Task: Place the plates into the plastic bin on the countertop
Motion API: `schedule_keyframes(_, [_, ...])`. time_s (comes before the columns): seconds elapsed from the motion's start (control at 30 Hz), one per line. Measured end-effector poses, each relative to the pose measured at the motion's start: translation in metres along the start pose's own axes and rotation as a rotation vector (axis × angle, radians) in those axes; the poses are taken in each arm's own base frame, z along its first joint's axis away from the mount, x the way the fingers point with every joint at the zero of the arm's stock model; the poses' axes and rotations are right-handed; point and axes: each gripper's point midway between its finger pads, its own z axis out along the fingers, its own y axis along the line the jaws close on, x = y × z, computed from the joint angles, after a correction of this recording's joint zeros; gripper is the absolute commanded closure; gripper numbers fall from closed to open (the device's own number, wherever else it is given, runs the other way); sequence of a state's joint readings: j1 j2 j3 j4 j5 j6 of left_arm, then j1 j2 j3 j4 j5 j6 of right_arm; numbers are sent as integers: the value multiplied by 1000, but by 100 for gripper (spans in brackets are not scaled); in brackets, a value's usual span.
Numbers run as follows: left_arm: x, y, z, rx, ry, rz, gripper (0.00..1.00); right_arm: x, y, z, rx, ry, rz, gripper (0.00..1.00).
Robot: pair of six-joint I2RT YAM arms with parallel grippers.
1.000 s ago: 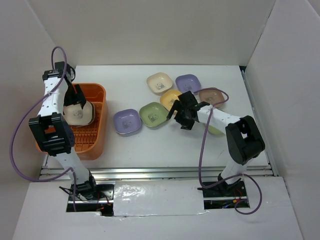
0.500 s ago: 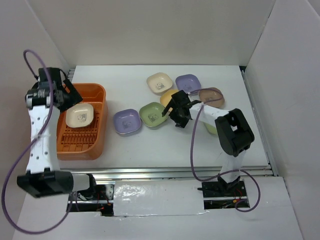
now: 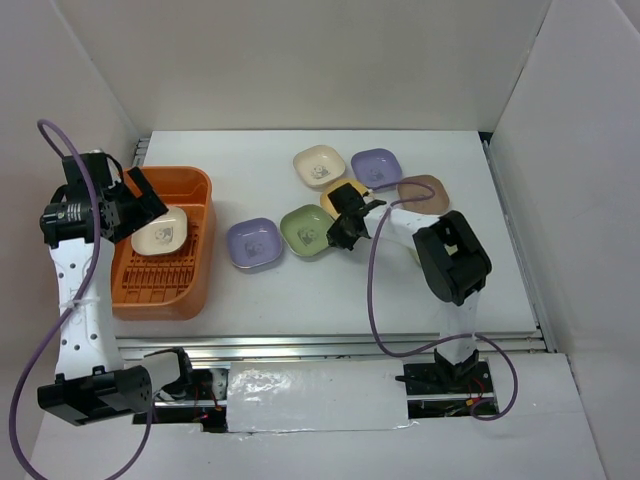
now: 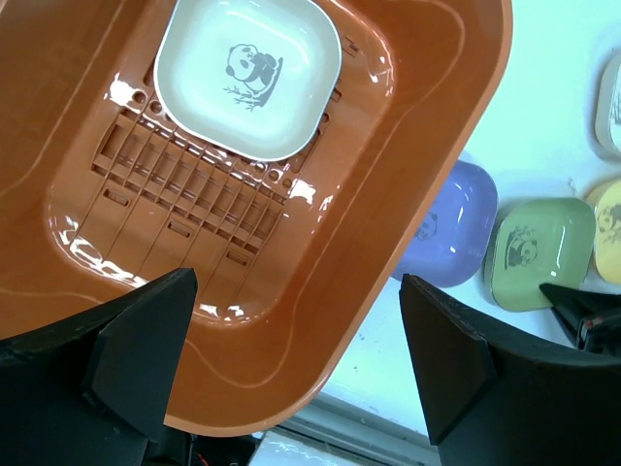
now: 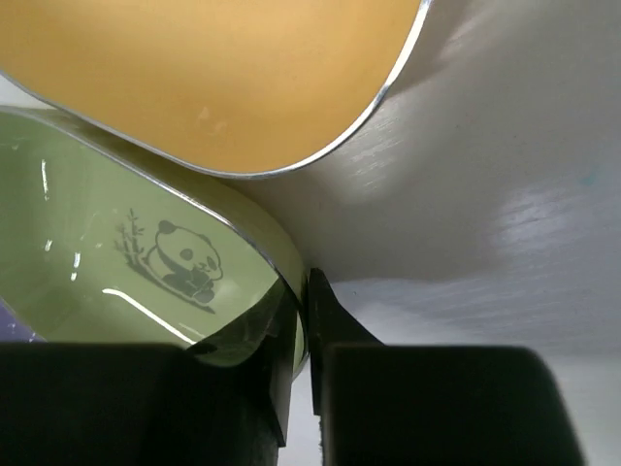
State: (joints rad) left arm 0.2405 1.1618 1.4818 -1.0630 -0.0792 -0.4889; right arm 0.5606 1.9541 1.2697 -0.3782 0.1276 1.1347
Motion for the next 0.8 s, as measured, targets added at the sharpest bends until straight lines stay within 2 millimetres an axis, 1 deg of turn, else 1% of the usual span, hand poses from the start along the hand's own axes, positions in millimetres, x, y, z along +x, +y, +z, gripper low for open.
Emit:
schedule_keyframes(0.1, [2,-4,-1,24,8,19,1,2,-1,-1,-1,-1,25,97])
schedule_keyframes(0.17, [3,-9,-1,46,15,29,1,2,-5,-5,8,-14,35,100])
schedule_keyframes(0.23, [5,-19,-2,92,24,47,1,2,-16,-14,36,-26,39,100])
schedule_keyframes(0.3, [9,-34,-2,157,41,79,1,2,-22,-28,49,-41,33,100])
schedule_keyframes(0.37, [15,-53,0,223,69,120,1,0,-20,-47,39,-63,11,100])
schedule_keyframes(0.43, [23,-80,0,303,110,192,1,-1,-10,-71,8,-87,-44,100])
schedule_keyframes(0.57, [38,-144,4,441,182,373,1,3,27,-117,-89,-133,-206,100])
schedule_keyframes(0.63, [50,-170,6,487,208,454,1,11,42,-138,-149,-144,-286,100])
schedule_keyframes(0.67, [56,-179,7,503,223,487,2,15,45,-148,-178,-143,-320,100])
schedule_keyframes(0.73, [75,-197,8,536,260,558,8,25,46,-168,-237,-123,-372,100])
schedule_keyframes(0.77, [83,-202,9,544,277,583,14,26,47,-180,-271,-118,-389,100])
schedule_keyframes(0.8, [92,-208,10,554,294,617,23,26,47,-190,-302,-116,-398,100])
